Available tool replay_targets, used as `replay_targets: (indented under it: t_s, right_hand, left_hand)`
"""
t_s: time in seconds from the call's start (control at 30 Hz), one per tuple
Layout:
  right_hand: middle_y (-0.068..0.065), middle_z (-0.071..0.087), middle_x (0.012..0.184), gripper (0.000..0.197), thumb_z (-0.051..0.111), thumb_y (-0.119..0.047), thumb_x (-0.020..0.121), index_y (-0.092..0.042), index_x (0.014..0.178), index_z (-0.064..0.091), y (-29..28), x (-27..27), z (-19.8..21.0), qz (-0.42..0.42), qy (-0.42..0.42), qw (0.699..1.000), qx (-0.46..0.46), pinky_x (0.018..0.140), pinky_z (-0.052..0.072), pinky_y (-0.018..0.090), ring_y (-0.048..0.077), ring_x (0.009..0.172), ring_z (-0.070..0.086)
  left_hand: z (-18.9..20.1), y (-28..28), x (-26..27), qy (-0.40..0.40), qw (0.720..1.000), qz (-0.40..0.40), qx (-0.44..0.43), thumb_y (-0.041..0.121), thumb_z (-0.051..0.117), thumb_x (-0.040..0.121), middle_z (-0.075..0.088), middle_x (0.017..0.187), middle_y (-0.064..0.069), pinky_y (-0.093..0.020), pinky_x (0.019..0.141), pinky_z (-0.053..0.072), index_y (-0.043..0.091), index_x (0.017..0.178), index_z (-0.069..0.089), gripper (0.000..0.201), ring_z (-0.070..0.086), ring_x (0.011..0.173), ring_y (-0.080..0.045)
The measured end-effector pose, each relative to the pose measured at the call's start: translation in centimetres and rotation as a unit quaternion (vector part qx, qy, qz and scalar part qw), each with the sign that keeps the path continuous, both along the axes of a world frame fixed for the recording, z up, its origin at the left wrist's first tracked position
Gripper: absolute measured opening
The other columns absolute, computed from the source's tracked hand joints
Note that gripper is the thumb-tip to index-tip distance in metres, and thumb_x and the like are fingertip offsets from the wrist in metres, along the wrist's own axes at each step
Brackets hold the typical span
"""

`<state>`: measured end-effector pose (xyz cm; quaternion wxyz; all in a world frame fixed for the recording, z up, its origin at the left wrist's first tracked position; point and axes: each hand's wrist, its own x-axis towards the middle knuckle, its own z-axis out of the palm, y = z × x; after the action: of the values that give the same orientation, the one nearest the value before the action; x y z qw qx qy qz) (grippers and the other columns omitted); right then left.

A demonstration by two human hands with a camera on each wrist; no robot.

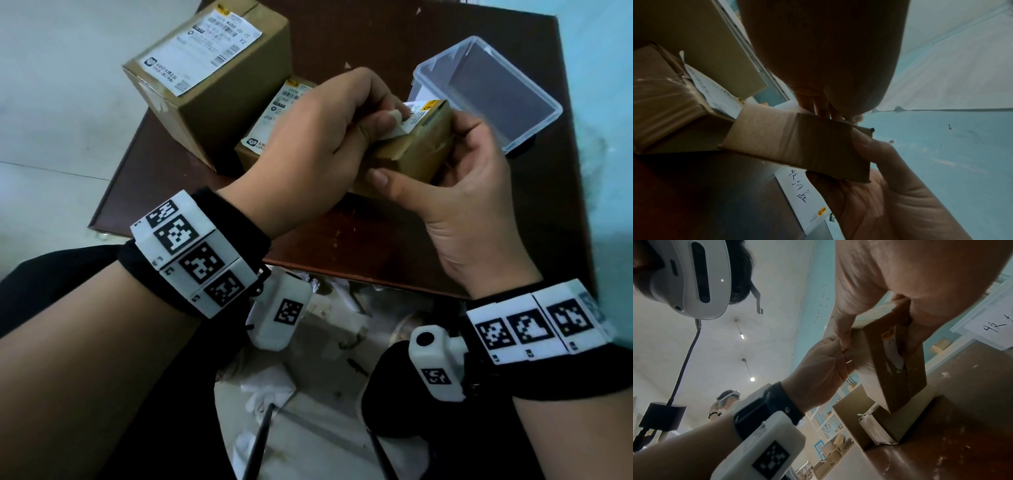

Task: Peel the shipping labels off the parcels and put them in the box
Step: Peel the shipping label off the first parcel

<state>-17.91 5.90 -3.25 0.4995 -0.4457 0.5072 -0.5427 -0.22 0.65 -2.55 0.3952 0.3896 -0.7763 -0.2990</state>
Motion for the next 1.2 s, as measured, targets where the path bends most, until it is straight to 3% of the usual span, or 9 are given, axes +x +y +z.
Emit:
replay_targets:
  t_s: [0.1, 0.33, 0.5, 0.77, 0.9, 1.0, 1.1, 1.2]
  right_hand:
    - [0.002, 0.070, 0.130, 0.080, 0.093, -0.018, 0.061, -0.018, 0.130, 0.052, 0.0, 0.1, 0.0, 0.003, 0.002, 1.000, -0.003, 0.103, 0.058, 0.030, 0.010, 0.124, 0.070]
    - [0.004, 0.069, 0.133, 0.082, 0.095, -0.016, 0.063, -0.015, 0.132, 0.052, -0.1, 0.0, -0.4, 0.005, 0.005, 1.000, -0.009, 0.104, 0.059, 0.032, 0.014, 0.126, 0.070]
    - [0.006, 0.069, 0.134, 0.084, 0.096, -0.015, 0.063, -0.012, 0.135, 0.051, -0.2, 0.0, -0.5, 0.009, 0.002, 1.000, -0.012, 0.105, 0.059, 0.035, 0.015, 0.126, 0.070]
    - [0.002, 0.068, 0.134, 0.084, 0.098, -0.017, 0.063, -0.016, 0.133, 0.051, -0.3, -0.2, -0.7, 0.009, 0.008, 1.000, -0.020, 0.107, 0.059, 0.040, 0.016, 0.128, 0.069]
    - [0.002, 0.069, 0.133, 0.080, 0.098, -0.006, 0.068, -0.016, 0.133, 0.052, -0.4, -0.5, -1.1, 0.014, 0.018, 0.999, -0.028, 0.106, 0.059, 0.042, 0.018, 0.128, 0.069]
    - [0.002, 0.069, 0.132, 0.082, 0.100, -0.011, 0.065, -0.017, 0.131, 0.052, -0.5, -0.6, -1.1, 0.012, 0.023, 0.999, -0.033, 0.106, 0.059, 0.042, 0.018, 0.128, 0.069]
    - [0.006, 0.068, 0.135, 0.084, 0.103, -0.018, 0.065, -0.018, 0.132, 0.053, -0.6, -0.6, -1.3, 0.006, 0.043, 0.998, -0.045, 0.107, 0.059, 0.044, 0.021, 0.128, 0.069]
    - [0.009, 0.064, 0.140, 0.086, 0.104, -0.025, 0.065, -0.020, 0.133, 0.051, -0.6, -0.6, -1.6, 0.001, 0.085, 0.994, -0.067, 0.108, 0.058, 0.043, 0.020, 0.130, 0.067]
  left_hand:
    - [0.1, 0.0, -0.1, 0.006, 1.000, 0.004, 0.011, 0.015, 0.055, 0.106, 0.072, 0.114, 0.001, -0.032, 0.089, 0.057, 0.013, 0.103, 0.059, 0.005, 0.068, 0.108, -0.007]
    - [-0.4, 0.0, 0.0, -0.018, 0.999, 0.040, 0.024, 0.024, 0.052, 0.107, 0.069, 0.106, -0.006, -0.051, 0.080, 0.053, 0.010, 0.107, 0.061, 0.017, 0.066, 0.096, -0.023]
    - [-0.5, 0.1, -0.1, -0.005, 0.998, 0.042, 0.048, 0.027, 0.050, 0.107, 0.067, 0.105, -0.009, -0.056, 0.083, 0.055, 0.019, 0.104, 0.055, 0.010, 0.068, 0.105, -0.027]
    - [-0.6, 0.0, -0.2, 0.027, 0.996, 0.038, 0.079, 0.025, 0.048, 0.107, 0.066, 0.107, -0.016, -0.059, 0.087, 0.055, 0.018, 0.102, 0.054, 0.011, 0.067, 0.111, -0.033]
    - [-0.8, -0.1, -0.2, 0.042, 0.995, 0.036, 0.086, 0.023, 0.048, 0.108, 0.066, 0.107, -0.018, -0.058, 0.088, 0.055, 0.021, 0.101, 0.053, 0.009, 0.067, 0.111, -0.034]
    - [-0.8, -0.1, -0.2, 0.041, 0.993, 0.042, 0.101, 0.024, 0.048, 0.109, 0.068, 0.107, -0.016, -0.057, 0.086, 0.056, 0.026, 0.100, 0.053, 0.011, 0.068, 0.108, -0.031]
    - [-0.7, -0.2, -0.2, 0.060, 0.991, 0.031, 0.115, 0.021, 0.047, 0.109, 0.067, 0.109, -0.019, -0.059, 0.091, 0.055, 0.014, 0.103, 0.059, 0.015, 0.066, 0.112, -0.034]
    - [-0.2, 0.1, -0.4, 0.114, 0.987, 0.036, 0.106, 0.019, 0.043, 0.111, 0.069, 0.106, -0.019, -0.054, 0.092, 0.056, 0.004, 0.110, 0.064, 0.026, 0.067, 0.106, -0.032]
